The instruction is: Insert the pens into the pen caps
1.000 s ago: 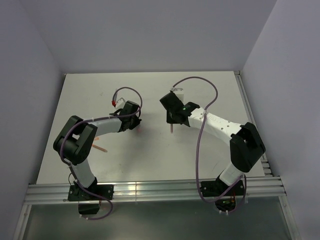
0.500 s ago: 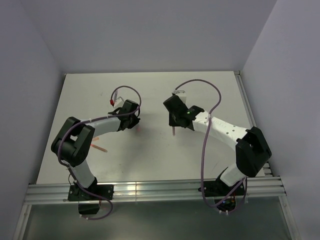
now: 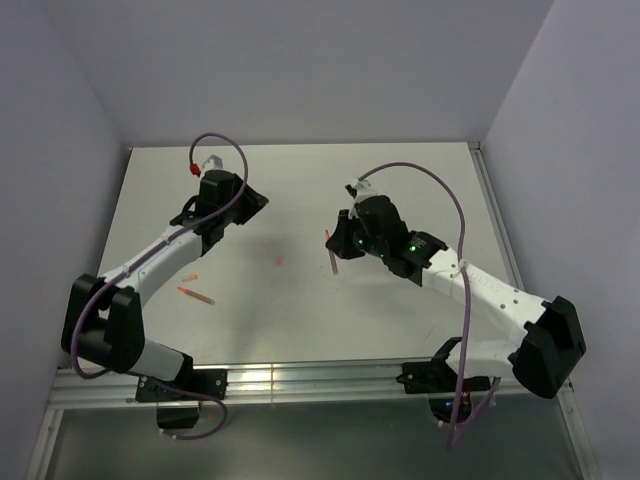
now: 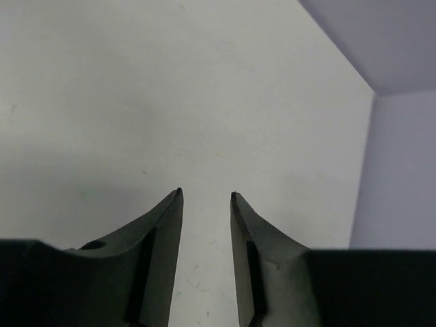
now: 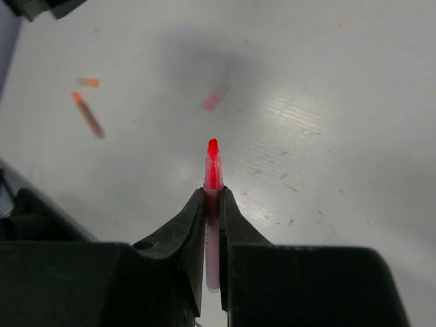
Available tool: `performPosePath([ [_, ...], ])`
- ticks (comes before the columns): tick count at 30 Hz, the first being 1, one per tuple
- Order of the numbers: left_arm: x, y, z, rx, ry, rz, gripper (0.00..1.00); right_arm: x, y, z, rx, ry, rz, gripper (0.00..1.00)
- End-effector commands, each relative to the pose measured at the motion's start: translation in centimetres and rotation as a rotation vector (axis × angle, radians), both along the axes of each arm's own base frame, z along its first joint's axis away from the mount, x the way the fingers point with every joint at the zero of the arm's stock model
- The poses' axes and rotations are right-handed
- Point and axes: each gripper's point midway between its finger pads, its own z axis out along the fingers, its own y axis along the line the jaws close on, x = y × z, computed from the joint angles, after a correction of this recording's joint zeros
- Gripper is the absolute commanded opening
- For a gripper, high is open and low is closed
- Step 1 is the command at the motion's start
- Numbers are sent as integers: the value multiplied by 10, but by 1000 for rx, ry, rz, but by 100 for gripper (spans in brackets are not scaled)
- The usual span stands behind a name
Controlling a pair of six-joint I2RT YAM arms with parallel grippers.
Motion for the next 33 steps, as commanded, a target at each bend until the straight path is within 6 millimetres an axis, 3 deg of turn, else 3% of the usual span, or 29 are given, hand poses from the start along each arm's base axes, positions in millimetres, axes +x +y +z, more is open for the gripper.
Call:
performPosePath([
  [1, -22, -30, 56, -105, -167, -206, 42, -21, 31, 50, 190, -121, 215, 0],
  [2, -36, -37, 75, -143, -215, -277, 44, -27, 33, 51, 205, -125, 241, 0],
  [4, -52, -44, 91, -191, -277, -349, 48, -35, 35, 66, 248, -167, 286, 0],
  [5, -66, -46, 108, -214, -322, -392, 49, -37, 35, 69, 257, -173, 293, 0],
  [7, -84, -47, 111, -228, -329, -434, 52, -42, 37, 80, 289, -193, 311, 0],
  [8, -94, -43, 123, -236, -363, -439, 53, -41, 37, 84, 297, -194, 309, 0],
  [14, -137, -43, 130, -248, -479, -536, 56, -44, 48, 123, 398, -226, 336, 0],
  [24, -185, -75, 134, -273, -574, -758, 55, -27, 57, 157, 479, -216, 249, 0],
  [25, -188, -76, 135, -278, -581, -764, 55, -24, 59, 166, 506, -238, 246, 0],
  [28, -197, -79, 141, -301, -621, -792, 56, -19, 62, 168, 537, -216, 218, 0],
  [33, -195, -83, 144, -293, -629, -790, 57, -18, 69, 171, 605, -184, 203, 0],
])
